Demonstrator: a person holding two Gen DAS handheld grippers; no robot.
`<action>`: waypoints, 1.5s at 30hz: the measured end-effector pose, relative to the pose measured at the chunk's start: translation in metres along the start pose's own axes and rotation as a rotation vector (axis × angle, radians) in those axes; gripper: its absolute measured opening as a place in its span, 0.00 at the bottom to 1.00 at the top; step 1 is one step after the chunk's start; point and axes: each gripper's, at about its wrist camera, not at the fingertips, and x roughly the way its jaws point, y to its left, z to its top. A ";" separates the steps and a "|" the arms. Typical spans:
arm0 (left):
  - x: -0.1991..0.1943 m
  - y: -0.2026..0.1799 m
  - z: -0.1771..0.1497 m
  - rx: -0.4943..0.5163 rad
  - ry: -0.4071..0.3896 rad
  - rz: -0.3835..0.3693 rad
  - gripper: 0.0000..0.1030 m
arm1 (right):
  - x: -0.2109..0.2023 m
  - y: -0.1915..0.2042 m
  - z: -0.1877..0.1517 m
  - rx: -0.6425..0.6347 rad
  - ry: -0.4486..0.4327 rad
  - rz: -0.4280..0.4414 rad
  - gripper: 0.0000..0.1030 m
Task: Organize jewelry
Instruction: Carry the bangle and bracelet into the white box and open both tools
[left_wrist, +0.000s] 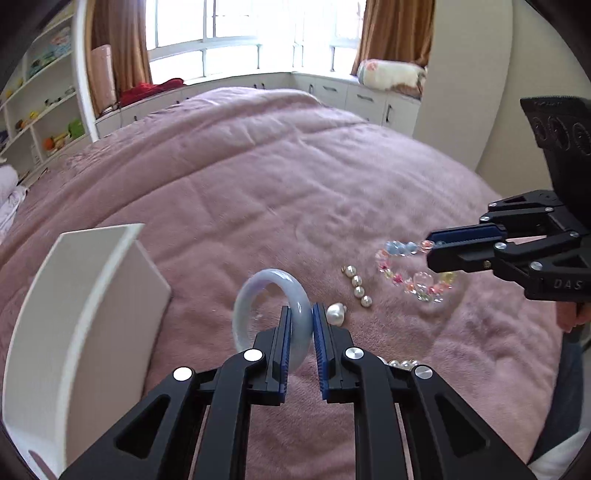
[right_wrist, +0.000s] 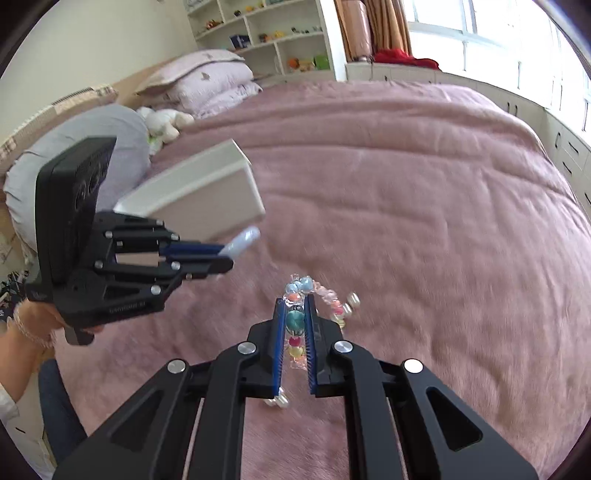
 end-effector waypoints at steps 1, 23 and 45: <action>-0.014 0.009 0.001 -0.026 -0.020 -0.008 0.16 | -0.003 0.008 0.012 -0.015 -0.017 0.008 0.10; -0.111 0.172 -0.036 -0.339 -0.070 0.266 0.17 | 0.104 0.184 0.168 -0.219 -0.036 0.173 0.10; -0.056 0.201 -0.088 -0.441 0.026 0.268 0.33 | 0.232 0.172 0.139 -0.149 0.168 0.050 0.18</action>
